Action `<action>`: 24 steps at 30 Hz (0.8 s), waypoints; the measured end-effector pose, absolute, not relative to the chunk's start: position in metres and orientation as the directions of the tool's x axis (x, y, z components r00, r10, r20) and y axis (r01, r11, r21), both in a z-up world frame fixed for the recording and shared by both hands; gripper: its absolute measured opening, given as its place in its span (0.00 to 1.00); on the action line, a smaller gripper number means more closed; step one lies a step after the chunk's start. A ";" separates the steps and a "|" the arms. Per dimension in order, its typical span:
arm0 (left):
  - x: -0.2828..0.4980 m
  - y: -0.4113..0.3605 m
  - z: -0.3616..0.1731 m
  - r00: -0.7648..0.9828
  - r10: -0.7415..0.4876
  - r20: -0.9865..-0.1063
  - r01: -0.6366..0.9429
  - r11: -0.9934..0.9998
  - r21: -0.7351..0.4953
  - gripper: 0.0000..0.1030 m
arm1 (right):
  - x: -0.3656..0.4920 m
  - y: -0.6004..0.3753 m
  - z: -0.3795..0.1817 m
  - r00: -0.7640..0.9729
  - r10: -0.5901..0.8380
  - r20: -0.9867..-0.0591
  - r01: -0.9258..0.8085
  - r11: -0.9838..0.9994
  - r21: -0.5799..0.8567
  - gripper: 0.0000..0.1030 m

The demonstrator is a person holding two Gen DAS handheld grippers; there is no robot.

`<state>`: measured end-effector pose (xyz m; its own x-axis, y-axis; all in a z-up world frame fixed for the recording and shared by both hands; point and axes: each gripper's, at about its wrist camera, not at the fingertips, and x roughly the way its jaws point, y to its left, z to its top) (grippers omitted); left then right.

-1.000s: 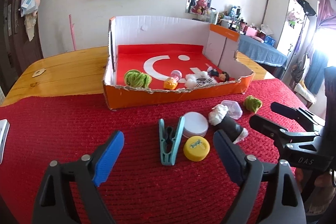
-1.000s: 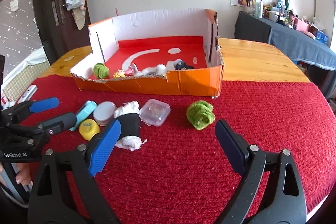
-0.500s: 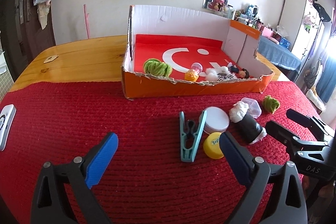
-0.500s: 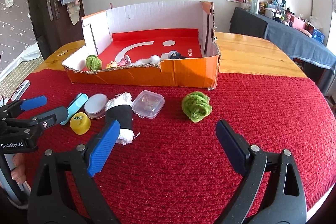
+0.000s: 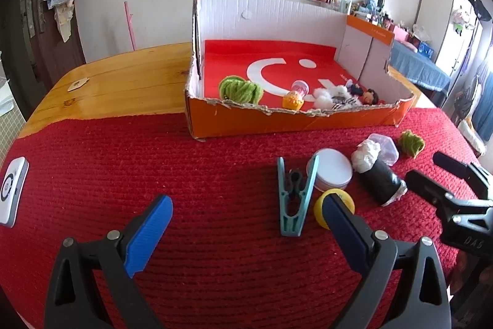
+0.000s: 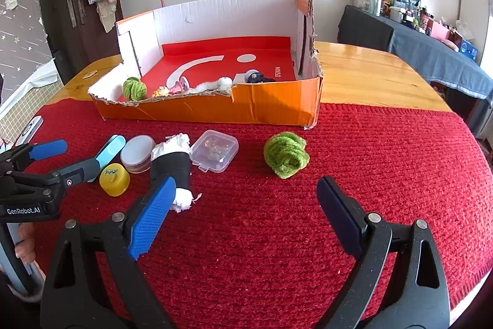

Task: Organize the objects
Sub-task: 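Move both grippers back toward the remaining items beside the box, then grasp the teal clothespin with the left gripper while the right gripper grasps the green yarn ball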

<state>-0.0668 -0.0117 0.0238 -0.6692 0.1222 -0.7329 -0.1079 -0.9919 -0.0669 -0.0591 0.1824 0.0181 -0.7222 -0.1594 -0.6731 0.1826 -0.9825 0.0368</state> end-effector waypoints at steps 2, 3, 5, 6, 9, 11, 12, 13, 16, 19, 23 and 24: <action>-0.069 -0.013 0.023 -0.660 0.123 -0.741 -0.117 -0.991 -0.061 0.97 | -0.061 0.185 0.020 -0.718 -0.164 -0.676 0.180 -0.983 0.047 0.91; -0.070 -0.013 0.023 -0.657 0.122 -0.744 -0.121 -0.991 -0.056 0.97 | -0.062 0.187 0.021 -0.717 -0.166 -0.677 0.178 -0.983 0.053 0.91; -0.072 -0.013 0.021 -0.647 0.120 -0.753 -0.133 -0.990 -0.044 0.97 | -0.064 0.190 0.022 -0.715 -0.168 -0.679 0.175 -0.983 0.060 0.91; -0.074 -0.013 0.021 -0.646 0.117 -0.754 -0.135 -0.990 -0.038 0.97 | -0.064 0.191 0.023 -0.714 -0.168 -0.680 0.173 -0.983 0.060 0.91; -0.077 -0.013 0.020 -0.644 0.091 -0.760 -0.137 -0.991 -0.002 0.97 | -0.066 0.192 0.025 -0.715 -0.157 -0.681 0.171 -0.984 0.047 0.91; -0.080 -0.014 0.019 -0.652 0.056 -0.756 -0.128 -0.991 0.037 0.97 | -0.067 0.192 0.025 -0.714 -0.153 -0.683 0.172 -0.984 0.040 0.91; -0.081 -0.014 0.019 -0.654 0.043 -0.755 -0.130 -0.990 0.056 0.97 | -0.067 0.191 0.025 -0.712 -0.153 -0.685 0.175 -0.984 0.037 0.91; -0.082 -0.015 0.019 -0.655 0.035 -0.755 -0.133 -0.989 0.069 0.97 | -0.068 0.191 0.026 -0.712 -0.152 -0.686 0.177 -0.984 0.035 0.91; -0.086 -0.019 0.019 -0.655 0.029 -0.755 -0.132 -0.988 0.076 0.97 | -0.070 0.191 0.027 -0.709 -0.145 -0.690 0.185 -0.983 0.016 0.91; -0.089 -0.020 0.021 -0.647 0.079 -0.759 -0.165 -0.986 0.038 0.96 | -0.076 0.191 0.027 -0.697 -0.143 -0.703 0.203 -0.979 -0.001 0.91; -0.094 -0.015 0.020 -0.631 0.106 -0.768 -0.204 -0.978 0.033 0.85 | -0.086 0.194 0.024 -0.679 -0.127 -0.723 0.210 -0.977 -0.026 0.91; -0.095 -0.014 0.019 -0.626 0.111 -0.772 -0.215 -0.976 0.035 0.83 | -0.089 0.196 0.023 -0.678 -0.120 -0.725 0.208 -0.978 -0.033 0.91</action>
